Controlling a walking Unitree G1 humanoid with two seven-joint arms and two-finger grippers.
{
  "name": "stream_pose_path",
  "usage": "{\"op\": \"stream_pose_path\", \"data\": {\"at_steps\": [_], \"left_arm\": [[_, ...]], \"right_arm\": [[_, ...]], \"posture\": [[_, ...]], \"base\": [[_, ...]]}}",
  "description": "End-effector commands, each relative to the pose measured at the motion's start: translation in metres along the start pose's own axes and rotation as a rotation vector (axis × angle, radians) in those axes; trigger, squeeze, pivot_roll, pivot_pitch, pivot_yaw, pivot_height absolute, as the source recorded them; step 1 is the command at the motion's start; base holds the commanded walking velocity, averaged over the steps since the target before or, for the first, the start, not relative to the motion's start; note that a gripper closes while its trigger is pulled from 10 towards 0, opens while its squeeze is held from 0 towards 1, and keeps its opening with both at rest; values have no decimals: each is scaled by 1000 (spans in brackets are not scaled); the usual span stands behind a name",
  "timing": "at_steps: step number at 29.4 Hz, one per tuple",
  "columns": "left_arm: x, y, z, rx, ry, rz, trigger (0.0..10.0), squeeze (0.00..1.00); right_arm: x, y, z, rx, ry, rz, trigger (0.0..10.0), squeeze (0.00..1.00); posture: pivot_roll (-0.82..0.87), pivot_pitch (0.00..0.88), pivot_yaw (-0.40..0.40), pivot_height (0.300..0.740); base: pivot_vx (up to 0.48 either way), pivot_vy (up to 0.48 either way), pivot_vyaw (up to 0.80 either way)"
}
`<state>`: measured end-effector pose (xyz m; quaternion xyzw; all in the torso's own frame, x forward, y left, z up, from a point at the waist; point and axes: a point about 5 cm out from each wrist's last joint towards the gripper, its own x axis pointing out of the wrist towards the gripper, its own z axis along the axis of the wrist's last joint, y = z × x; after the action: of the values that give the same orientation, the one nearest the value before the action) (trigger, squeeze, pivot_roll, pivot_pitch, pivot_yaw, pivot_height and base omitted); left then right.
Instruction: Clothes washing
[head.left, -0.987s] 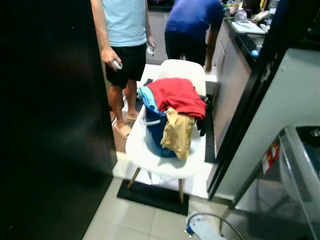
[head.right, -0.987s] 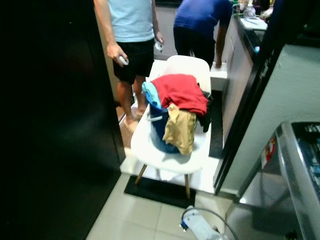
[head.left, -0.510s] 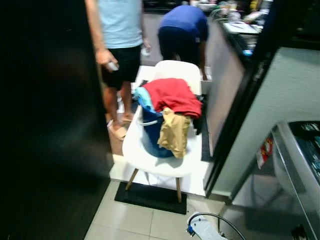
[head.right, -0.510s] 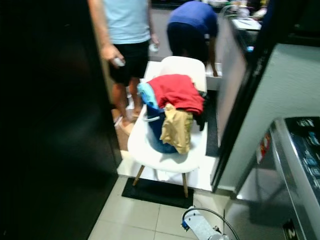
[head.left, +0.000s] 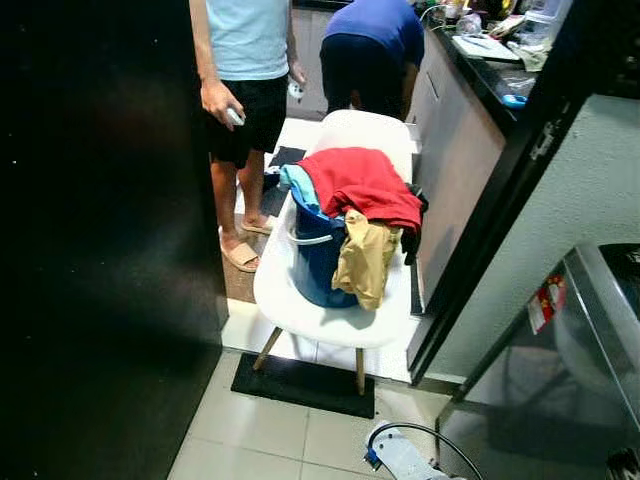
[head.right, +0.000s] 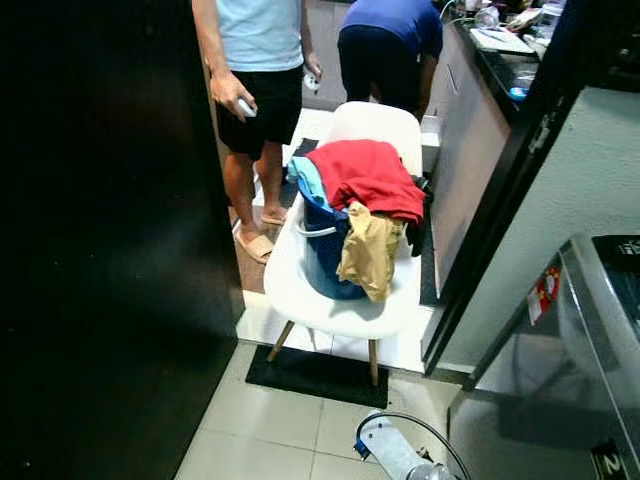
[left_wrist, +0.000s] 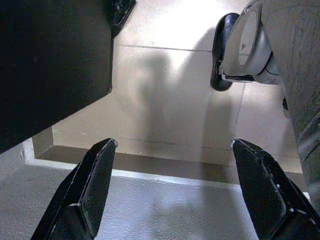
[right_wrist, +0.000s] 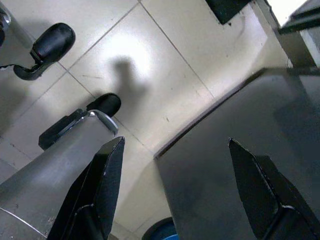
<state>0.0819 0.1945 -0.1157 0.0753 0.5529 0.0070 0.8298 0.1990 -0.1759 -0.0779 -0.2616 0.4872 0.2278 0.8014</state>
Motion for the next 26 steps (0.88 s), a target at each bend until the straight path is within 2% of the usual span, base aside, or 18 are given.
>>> {"op": "stream_pose_path", "data": {"at_steps": [1, 4, 9, 18, 20, 23, 24, 26], "left_arm": [[1, -6, 2, 9, -2, -28, 10000, 0], [1, -7, 2, 14, -1, -30, 10000, 0], [0, -8, 2, 17, -1, -31, 10000, 0], [1, -10, 3, 20, -7, -30, 10000, 0], [1, -9, 3, 20, -9, -29, 10000, 0], [1, -9, 3, 21, -8, -29, 10000, 0], [1, -9, 3, 21, -7, -28, 10000, 0], [1, -9, 3, 21, -7, -28, 10000, 0]], "right_arm": [[0, -3, 8, 7, -34, 0, 10000, 0], [0, -3, 22, 41, -94, 13, 10000, 0], [0, -2, 30, 48, -119, 23, 10000, 0], [1, 1, 41, 17, -149, 46, 10000, 0], [0, 0, 55, 35, -204, 62, 10000, 0], [-1, 0, 61, 43, -230, 70, 10000, 0], [-3, -2, 80, 70, -305, 75, 10000, 0], [-3, -2, 80, 70, -305, 75, 10000, 0]], "posture": [[201, 0, -95, 740], [201, 0, -95, 740], [194, 0, -89, 740], [198, 0, -89, 740], [198, 0, -89, 740], [198, 0, -89, 740], [198, 0, -89, 740], [198, 0, -89, 740]], "base": [[0, 480, 0], [0, 480, 0], [0, 394, 0], [0, 0, 0], [0, 0, 0], [0, 0, 0], [0, 0, 0], [0, 0, 0]]}}
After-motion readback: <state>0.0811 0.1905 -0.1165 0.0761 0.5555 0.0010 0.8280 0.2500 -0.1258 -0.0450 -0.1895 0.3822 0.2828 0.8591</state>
